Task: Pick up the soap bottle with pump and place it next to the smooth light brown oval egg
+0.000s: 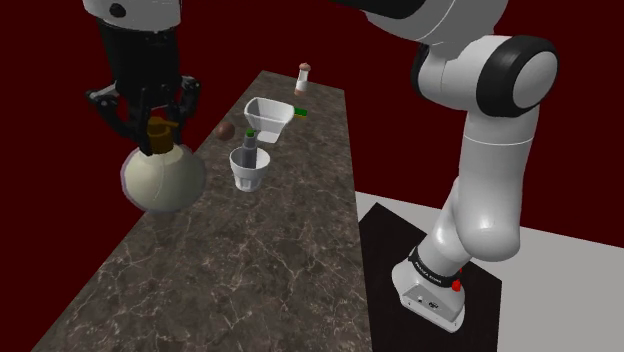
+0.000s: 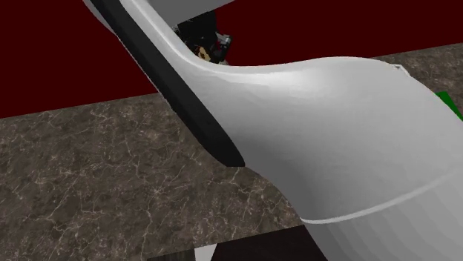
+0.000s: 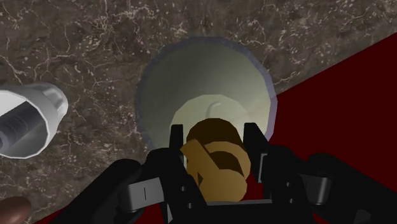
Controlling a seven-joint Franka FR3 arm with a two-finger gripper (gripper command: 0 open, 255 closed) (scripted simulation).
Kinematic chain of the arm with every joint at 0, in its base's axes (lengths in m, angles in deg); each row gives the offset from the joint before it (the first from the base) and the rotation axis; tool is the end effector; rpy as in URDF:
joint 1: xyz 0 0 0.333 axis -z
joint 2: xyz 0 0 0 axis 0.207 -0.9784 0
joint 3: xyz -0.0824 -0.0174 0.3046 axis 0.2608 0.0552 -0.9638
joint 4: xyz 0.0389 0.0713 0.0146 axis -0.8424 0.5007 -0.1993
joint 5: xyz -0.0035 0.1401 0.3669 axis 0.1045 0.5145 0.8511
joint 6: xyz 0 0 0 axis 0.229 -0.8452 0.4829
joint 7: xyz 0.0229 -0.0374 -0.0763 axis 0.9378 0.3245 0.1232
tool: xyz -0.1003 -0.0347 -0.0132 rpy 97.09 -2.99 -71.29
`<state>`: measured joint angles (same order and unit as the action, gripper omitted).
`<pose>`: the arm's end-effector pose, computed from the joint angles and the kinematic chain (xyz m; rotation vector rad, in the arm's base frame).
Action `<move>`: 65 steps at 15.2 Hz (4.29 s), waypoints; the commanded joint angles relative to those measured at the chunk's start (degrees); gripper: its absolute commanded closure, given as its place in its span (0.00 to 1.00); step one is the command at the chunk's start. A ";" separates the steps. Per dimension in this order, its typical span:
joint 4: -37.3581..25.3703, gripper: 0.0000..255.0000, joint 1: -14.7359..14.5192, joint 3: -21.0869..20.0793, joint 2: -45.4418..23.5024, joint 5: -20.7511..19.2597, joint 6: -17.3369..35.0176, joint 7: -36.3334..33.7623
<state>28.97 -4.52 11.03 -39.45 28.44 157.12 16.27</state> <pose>0.4811 0.4520 0.5776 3.1217 0.0909 0.0418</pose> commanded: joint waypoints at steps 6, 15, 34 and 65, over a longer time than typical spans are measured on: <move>-9.52 1.00 -2.84 0.26 -2.54 -1.54 -7.00 0.22; -6.76 1.00 4.20 2.02 -2.62 -0.76 -3.62 7.90; -25.51 1.00 11.69 8.76 -20.49 -5.11 -3.12 26.97; -0.62 1.00 17.70 8.26 -17.15 -4.88 17.10 23.83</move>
<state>28.37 13.18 19.29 -56.62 23.56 174.21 40.10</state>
